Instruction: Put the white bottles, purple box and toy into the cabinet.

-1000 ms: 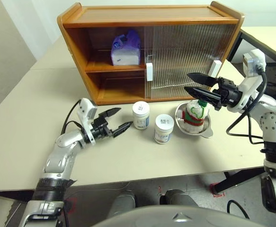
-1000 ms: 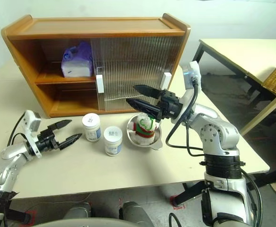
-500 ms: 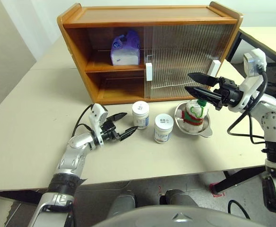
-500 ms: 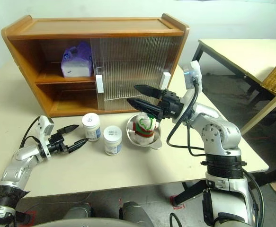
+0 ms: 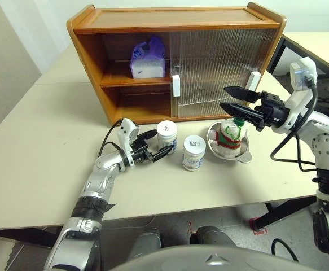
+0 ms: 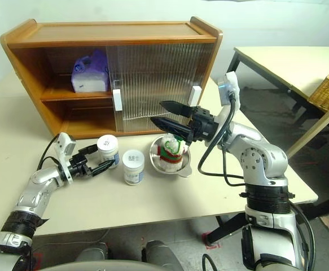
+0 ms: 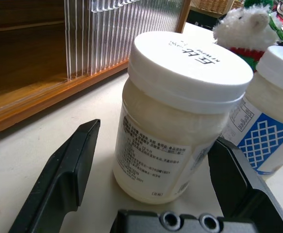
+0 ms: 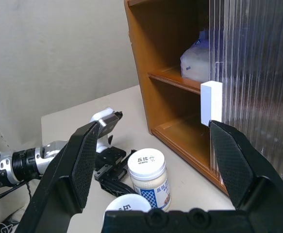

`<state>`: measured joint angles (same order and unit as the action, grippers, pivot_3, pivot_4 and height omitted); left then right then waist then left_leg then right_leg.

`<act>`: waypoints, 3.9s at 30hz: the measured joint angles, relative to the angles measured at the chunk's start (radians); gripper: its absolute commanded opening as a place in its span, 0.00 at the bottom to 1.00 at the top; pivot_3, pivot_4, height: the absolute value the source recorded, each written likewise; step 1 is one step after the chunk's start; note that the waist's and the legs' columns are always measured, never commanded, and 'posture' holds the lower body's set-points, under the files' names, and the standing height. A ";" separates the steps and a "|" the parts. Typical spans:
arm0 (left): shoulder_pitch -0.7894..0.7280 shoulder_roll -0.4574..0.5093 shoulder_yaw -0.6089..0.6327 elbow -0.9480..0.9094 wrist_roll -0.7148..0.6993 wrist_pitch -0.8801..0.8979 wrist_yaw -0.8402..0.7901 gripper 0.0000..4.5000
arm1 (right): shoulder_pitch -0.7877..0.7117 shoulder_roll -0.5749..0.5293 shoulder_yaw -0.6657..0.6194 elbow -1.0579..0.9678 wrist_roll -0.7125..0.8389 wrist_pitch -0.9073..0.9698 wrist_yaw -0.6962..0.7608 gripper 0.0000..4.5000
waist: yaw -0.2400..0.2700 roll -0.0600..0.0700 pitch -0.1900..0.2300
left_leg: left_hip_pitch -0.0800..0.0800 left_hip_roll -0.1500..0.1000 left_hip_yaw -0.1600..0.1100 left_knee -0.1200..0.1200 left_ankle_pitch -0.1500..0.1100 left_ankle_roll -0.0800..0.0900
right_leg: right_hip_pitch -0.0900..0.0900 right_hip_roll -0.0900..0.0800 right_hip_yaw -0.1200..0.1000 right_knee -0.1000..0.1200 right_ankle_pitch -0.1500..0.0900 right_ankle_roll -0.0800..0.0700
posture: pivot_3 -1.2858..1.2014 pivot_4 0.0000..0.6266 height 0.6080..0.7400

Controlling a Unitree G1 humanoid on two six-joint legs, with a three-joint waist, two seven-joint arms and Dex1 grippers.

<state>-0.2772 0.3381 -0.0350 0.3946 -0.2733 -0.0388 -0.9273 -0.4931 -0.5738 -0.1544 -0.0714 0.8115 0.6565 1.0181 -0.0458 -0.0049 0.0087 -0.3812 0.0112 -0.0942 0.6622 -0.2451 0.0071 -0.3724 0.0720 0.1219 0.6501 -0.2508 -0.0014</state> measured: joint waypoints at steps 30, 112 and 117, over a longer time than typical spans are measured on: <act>-0.245 -0.044 0.143 0.215 0.009 0.069 0.309 0.68 | -0.002 0.004 0.001 0.006 -0.003 -0.008 0.010 1.00 | 0.002 -0.001 0.001 | 0.001 -0.004 0.000 0.002 0.003 0.003 | 0.003 0.000 0.001 -0.001 0.002 0.007 | 0.48 0.00 1.00; -0.441 -0.159 0.220 0.606 0.145 -0.152 0.800 0.00 | -0.011 -0.006 -0.015 -0.018 -0.001 0.002 -0.001 1.00 | -0.011 -0.001 0.001 | 0.000 -0.018 0.001 0.002 0.007 0.011 | 0.010 -0.001 0.002 -0.017 0.012 0.014 | 0.47 0.00 1.00; -0.467 -0.159 0.215 0.688 0.162 -0.171 0.821 0.00 | -0.011 -0.009 -0.015 -0.023 -0.001 0.004 -0.003 1.00 | -0.012 -0.001 0.001 | 0.000 -0.018 0.001 0.002 0.008 0.012 | 0.010 -0.001 0.002 -0.017 0.012 0.014 | 0.47 0.00 1.00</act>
<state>-0.7441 0.1796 0.1798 1.0831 -0.1112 -0.2098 -0.1061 -0.5043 -0.5828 -0.1694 -0.0939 0.8107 0.6607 1.0150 -0.0574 -0.0060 0.0098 -0.3808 -0.0072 -0.0928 0.6644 -0.2375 0.0188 -0.3625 0.0706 0.1239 0.6330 -0.2385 0.0130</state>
